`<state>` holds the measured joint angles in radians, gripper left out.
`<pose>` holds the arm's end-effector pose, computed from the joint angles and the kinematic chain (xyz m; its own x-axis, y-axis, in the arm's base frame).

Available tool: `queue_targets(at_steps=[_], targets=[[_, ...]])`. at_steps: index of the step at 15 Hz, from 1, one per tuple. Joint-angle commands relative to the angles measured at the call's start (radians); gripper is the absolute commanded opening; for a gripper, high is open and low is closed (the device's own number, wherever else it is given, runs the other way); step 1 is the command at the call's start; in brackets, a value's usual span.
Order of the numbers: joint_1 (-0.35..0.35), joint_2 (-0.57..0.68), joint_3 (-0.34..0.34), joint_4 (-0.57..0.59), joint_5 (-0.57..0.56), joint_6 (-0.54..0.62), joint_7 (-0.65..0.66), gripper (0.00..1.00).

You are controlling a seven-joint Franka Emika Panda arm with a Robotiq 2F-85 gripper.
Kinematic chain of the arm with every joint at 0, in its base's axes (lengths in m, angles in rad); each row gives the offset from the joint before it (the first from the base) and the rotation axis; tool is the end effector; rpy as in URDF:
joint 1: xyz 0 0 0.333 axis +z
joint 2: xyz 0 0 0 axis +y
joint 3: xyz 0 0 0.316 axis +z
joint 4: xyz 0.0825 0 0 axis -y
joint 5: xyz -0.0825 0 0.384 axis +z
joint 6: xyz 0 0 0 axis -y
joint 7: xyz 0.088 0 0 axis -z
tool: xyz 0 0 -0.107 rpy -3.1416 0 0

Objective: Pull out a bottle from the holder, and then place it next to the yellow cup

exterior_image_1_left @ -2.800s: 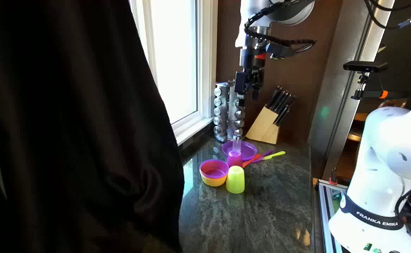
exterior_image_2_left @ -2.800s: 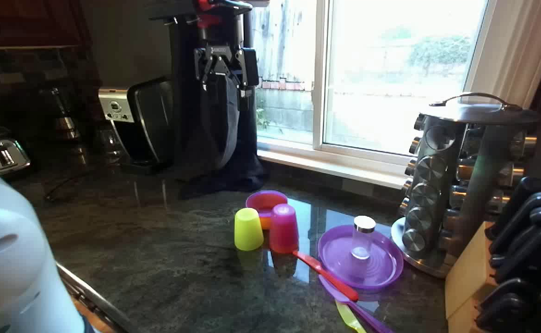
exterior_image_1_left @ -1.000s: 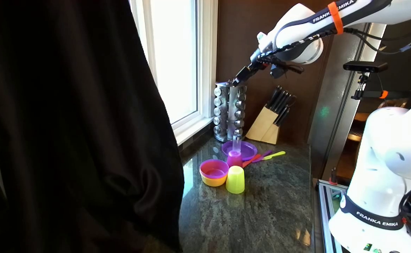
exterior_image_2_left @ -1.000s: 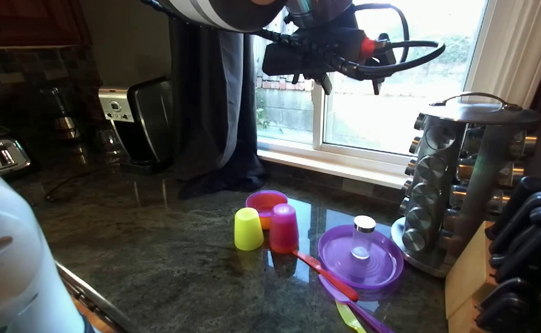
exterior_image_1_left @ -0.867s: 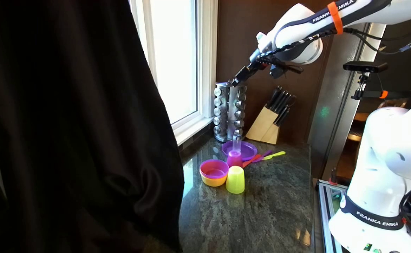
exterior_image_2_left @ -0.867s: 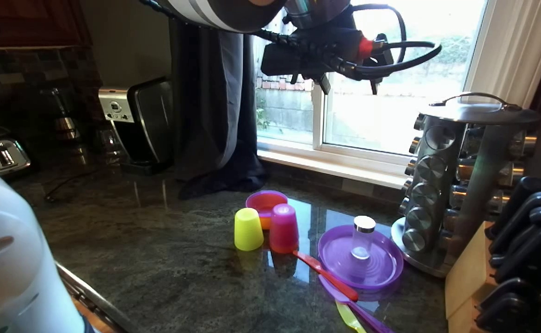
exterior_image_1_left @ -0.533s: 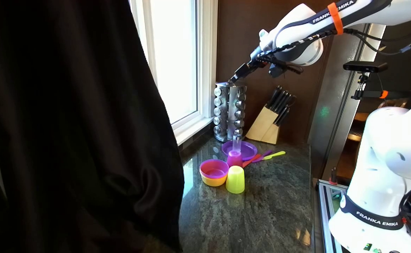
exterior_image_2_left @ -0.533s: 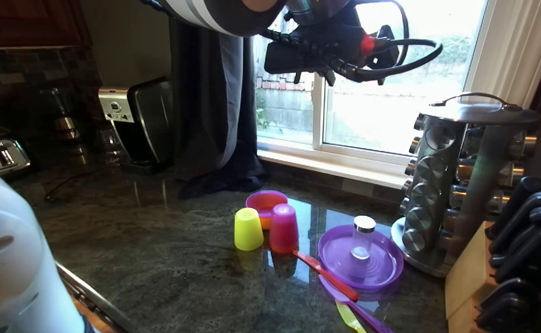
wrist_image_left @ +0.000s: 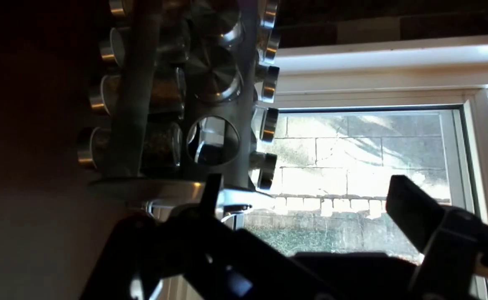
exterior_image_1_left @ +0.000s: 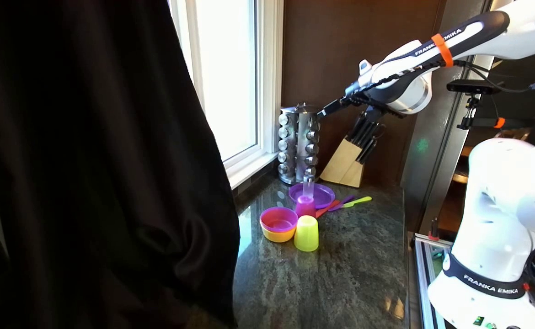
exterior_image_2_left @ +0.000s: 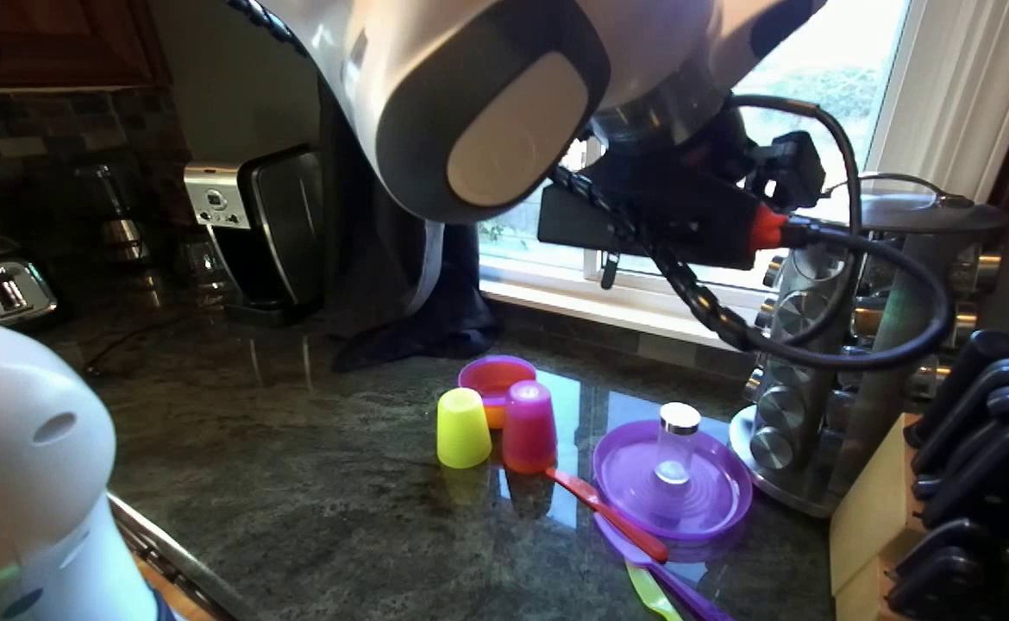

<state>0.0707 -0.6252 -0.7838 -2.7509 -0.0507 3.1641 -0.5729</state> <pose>0.3103 -0.2780 0.4555 0.5764 -0.0706 0.8141 -0.2261 -0.9712 0.0759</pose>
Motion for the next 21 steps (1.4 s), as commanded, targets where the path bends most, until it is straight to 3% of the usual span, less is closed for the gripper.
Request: queue_targets(at_steps=[1,2,4,5,7,10,15,21], targets=[[0.19,-0.065,-0.257,0.004,-0.029,0.036,-0.15,1.0],[0.238,-0.08,-0.32,0.006,-0.038,0.04,-0.186,1.0],[0.265,-0.095,-0.396,-0.011,-0.105,0.004,-0.204,1.0],[0.22,-0.044,-0.325,0.008,-0.094,0.025,-0.133,1.0],[0.251,-0.055,-0.376,-0.002,-0.115,0.025,-0.155,1.0],[0.256,-0.06,-0.381,-0.004,-0.119,0.025,-0.158,1.0],[0.309,-0.057,-0.453,0.015,-0.105,0.057,-0.147,1.0],[0.443,-0.057,-0.587,0.063,-0.127,0.13,-0.15,1.0]])
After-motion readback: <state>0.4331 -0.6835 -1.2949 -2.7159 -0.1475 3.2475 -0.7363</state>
